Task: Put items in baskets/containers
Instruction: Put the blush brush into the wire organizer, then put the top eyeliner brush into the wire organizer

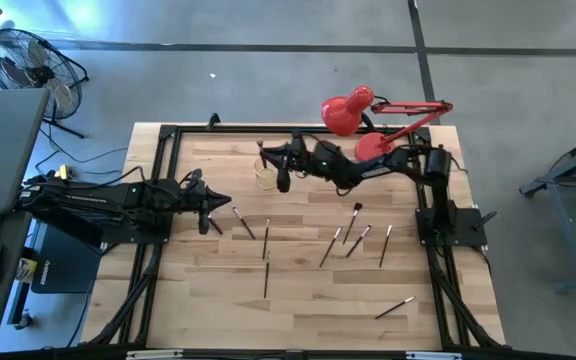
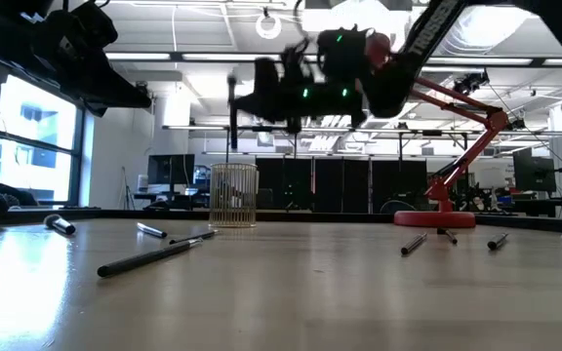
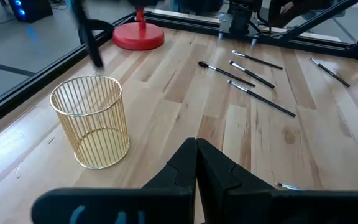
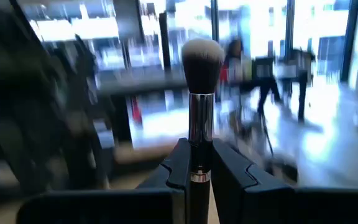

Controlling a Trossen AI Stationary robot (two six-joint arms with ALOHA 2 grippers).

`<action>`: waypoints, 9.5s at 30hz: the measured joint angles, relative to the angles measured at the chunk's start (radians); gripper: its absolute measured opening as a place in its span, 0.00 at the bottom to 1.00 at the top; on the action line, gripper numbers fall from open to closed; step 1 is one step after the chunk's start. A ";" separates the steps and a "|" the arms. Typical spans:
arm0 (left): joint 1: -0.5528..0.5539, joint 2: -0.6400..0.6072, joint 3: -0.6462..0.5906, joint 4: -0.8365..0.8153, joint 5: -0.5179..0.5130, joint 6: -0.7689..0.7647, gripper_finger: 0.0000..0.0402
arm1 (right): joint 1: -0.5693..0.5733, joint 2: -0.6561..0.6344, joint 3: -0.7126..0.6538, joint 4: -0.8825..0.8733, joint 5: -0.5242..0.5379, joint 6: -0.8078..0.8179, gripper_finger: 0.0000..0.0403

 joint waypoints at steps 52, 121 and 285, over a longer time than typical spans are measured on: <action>-0.093 0.842 0.545 -0.325 -0.158 -0.876 0.00 | 0.105 -0.667 -0.488 -0.911 -0.030 -0.084 0.00; -0.099 1.323 0.795 -0.405 0.114 -1.118 0.11 | 0.116 -0.716 -0.511 -0.908 -0.124 -0.153 0.00; -0.025 1.308 0.787 -0.255 0.195 -0.201 0.23 | 0.234 -0.225 -0.257 -0.785 -0.068 -0.444 0.00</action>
